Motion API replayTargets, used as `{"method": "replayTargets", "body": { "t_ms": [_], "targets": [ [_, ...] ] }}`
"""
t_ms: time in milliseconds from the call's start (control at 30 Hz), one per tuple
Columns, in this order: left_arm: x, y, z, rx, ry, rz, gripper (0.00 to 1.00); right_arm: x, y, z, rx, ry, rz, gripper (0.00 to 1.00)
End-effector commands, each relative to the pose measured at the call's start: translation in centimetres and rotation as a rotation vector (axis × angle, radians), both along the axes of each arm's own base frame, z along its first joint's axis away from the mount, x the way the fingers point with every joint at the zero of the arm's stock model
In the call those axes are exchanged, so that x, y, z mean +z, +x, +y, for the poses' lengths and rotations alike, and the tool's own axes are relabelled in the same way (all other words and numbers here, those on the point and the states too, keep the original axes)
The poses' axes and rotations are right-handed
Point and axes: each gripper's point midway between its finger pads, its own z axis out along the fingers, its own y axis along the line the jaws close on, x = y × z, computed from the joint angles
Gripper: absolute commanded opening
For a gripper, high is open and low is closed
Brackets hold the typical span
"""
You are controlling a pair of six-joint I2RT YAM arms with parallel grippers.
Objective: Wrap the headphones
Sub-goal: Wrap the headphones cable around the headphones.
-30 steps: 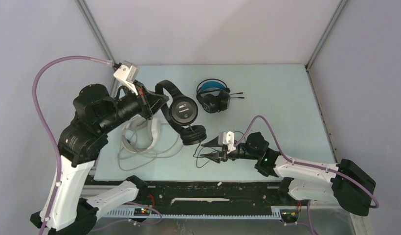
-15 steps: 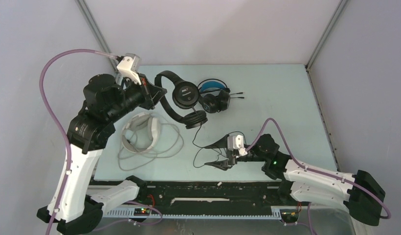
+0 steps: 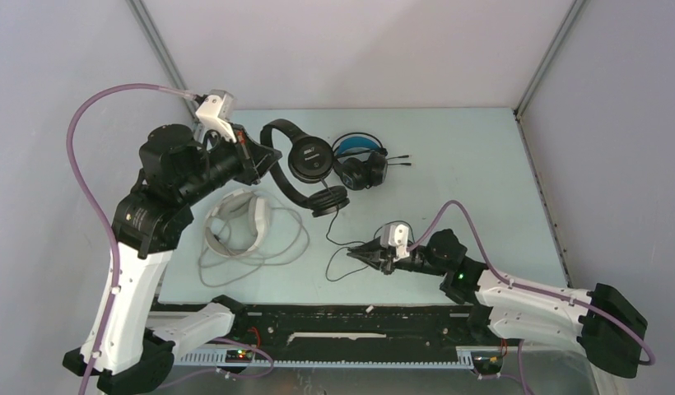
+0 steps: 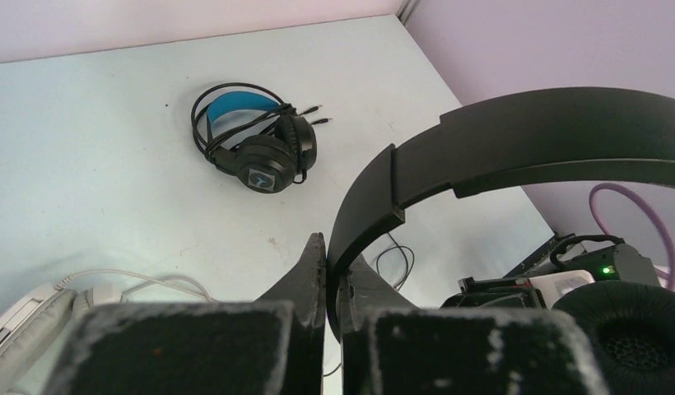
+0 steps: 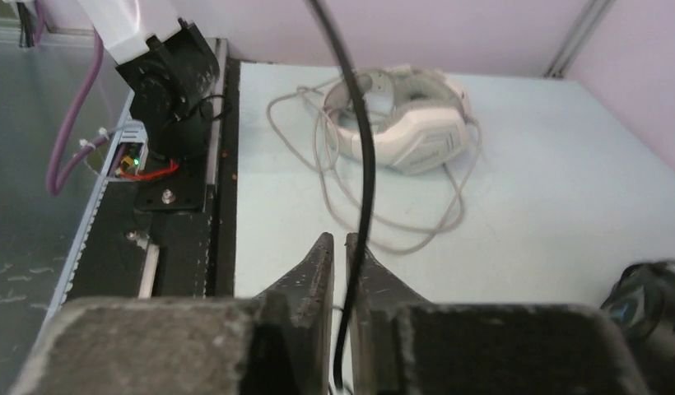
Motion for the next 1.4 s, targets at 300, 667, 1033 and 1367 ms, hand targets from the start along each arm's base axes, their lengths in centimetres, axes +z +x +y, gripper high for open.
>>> {"method": "replayTargets", "body": {
  "t_ms": [300,667,1033,1367],
  "targets": [
    [-2.6,-3.2,-1.8,-0.232,0.081,0.088,0.0,4.3,4.6,-3.9,-0.237,0.164,-0.082,0.0],
    [-6.5,-7.6,-3.7,-0.49,0.139,0.146,0.0,6.5,7.2,-4.7,-0.305,0.194,-0.05,0.0],
    [-6.8,-10.3,-5.8,-0.623,0.185,0.12,0.0,6.2,10.6,-4.5,-0.43,0.126,0.046,0.0],
    [-8.2,-11.5,-7.5,-0.736,0.237,0.127,0.0,7.4,12.2,-2.9,-0.42,0.114,0.168,0.0]
  ]
}}
